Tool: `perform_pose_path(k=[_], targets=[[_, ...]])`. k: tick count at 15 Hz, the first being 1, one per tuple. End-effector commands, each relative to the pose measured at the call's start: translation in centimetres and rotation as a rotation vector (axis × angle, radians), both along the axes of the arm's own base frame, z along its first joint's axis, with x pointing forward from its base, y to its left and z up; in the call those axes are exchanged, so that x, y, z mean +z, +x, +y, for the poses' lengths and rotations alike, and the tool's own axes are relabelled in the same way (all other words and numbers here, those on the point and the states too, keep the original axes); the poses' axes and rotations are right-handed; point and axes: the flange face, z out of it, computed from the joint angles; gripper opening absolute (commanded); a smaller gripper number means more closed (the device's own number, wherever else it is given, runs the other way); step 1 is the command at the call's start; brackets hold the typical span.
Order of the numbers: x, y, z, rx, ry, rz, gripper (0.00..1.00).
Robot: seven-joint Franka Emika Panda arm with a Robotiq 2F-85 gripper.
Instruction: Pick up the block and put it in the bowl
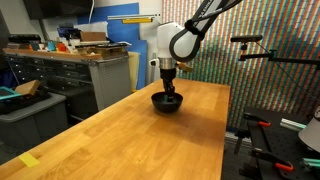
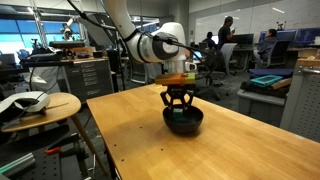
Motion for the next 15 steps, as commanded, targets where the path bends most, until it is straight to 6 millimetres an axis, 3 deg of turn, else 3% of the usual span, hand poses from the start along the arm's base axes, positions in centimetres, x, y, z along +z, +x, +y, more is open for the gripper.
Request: perform_pose_path(k=[1, 4, 6, 8, 11, 15], targets=[[-1.2, 1.4, -1.0, -0.041, 0.054, 0.001, 0.21], [-2.4, 2.2, -1.9, -0.082, 0.072, -0.011, 0.22], [-2.6, 2.7, -2.5, -0.094, 0.081, -0.035, 0.72], [-2.2, 3.2, -2.9, -0.102, 0.085, -0.058, 0.75], [-1.1, 3.5, -3.4, -0.109, 0.082, -0.079, 0.98], [1.8, 4.2, -4.3, -0.194, 0.087, -0.102, 1.0]])
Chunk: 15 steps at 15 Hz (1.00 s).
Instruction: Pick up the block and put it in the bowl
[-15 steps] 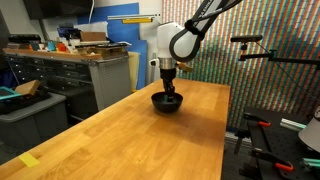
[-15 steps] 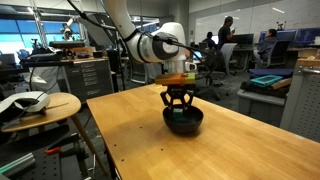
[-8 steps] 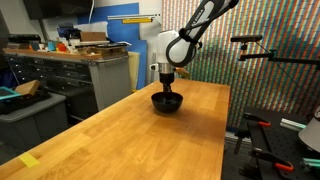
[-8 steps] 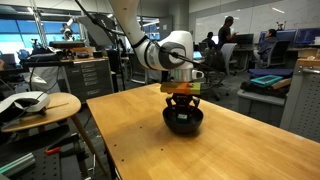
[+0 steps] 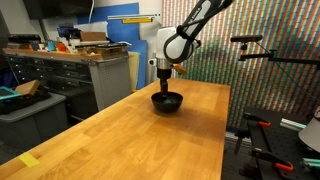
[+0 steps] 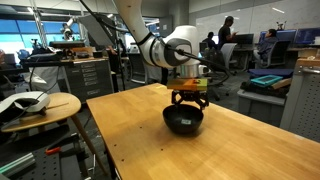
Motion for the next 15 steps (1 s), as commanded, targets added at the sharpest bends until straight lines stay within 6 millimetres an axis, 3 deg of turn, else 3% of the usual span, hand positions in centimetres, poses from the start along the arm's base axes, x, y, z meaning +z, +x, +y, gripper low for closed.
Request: perform_pose_path(k=[1, 9, 15], targets=[[3.7, 0.8, -1.1, -0.113, 0.028, -0.017, 1.0], [10.6, 0.7, -5.4, -0.483, -0.005, -0.024, 1.0], [13.9, -1.0, -7.6, -0.741, 0.031, 0.07, 1.0]])
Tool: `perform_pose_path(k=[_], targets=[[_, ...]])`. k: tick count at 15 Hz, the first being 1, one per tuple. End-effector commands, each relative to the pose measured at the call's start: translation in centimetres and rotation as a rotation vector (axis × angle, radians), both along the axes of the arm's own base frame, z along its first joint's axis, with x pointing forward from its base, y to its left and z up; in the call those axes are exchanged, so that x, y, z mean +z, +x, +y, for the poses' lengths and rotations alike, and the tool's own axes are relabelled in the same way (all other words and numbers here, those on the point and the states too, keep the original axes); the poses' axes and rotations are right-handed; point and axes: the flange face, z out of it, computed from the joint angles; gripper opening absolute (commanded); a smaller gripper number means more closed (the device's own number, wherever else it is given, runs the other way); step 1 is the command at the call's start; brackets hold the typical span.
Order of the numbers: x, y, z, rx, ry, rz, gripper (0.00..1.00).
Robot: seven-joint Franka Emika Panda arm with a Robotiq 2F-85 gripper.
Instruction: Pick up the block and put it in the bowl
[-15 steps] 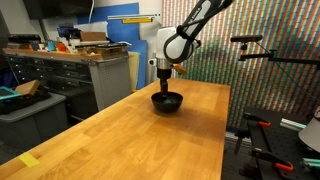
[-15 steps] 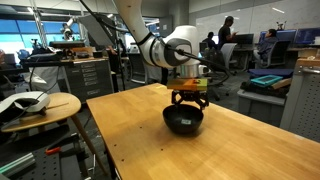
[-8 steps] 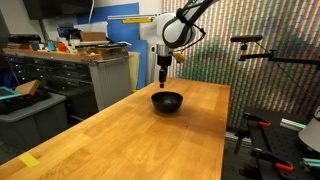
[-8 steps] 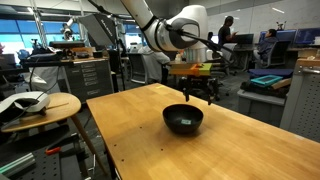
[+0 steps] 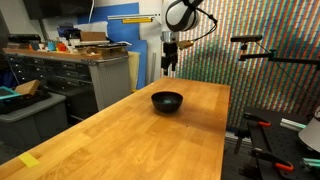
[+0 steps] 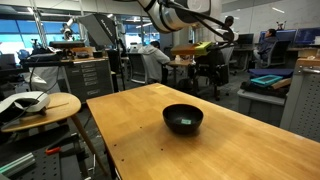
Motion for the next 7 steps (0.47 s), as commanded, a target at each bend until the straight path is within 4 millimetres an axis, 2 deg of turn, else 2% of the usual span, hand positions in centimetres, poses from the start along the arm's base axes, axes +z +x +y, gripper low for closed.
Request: perform_pose_path(k=[1, 2, 7], targets=[[2.7, -1.4, -0.6, -0.146, 0.055, 0.09, 1.0], [0.8, -0.7, -0.5, -0.076, 0.023, 0.051, 1.0], [1.8, -1.3, -0.7, -0.121, 0.039, 0.084, 1.0]])
